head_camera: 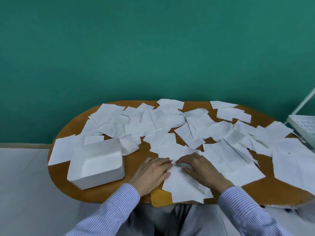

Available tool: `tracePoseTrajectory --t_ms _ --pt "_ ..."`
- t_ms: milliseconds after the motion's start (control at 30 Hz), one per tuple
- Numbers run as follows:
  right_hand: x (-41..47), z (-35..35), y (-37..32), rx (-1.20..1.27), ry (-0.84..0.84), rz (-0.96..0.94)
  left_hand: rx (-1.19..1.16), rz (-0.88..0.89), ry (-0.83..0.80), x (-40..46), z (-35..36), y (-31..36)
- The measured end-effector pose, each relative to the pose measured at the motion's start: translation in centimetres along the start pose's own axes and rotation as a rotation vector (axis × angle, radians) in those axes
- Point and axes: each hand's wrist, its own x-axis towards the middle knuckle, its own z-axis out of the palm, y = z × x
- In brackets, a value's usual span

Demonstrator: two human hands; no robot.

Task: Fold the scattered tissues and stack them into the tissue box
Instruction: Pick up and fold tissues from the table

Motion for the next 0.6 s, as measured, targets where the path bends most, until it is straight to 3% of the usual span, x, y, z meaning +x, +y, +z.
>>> tracePoseTrajectory --t_ms 133,200,367,600 --pt "-2.5 1.2 2.4 -0.004 -0.133 0.065 0.004 0.069 -0.099 0.9 3.0 0.8" --pt "-3.3 1.9 3.1 0.049 -0.151 0.064 0.041 0.094 -0.074 1.1 3.8 0.9" --pt "-3.5 3.2 3.6 0.157 -0.129 0.005 0.127 0.083 0.098 0.8 3.8 0.1" --pt "-2.4 2.3 2.1 0.095 -0.039 -0.108 0.05 -0.004 0.041 0.1 2.5 -1.8"
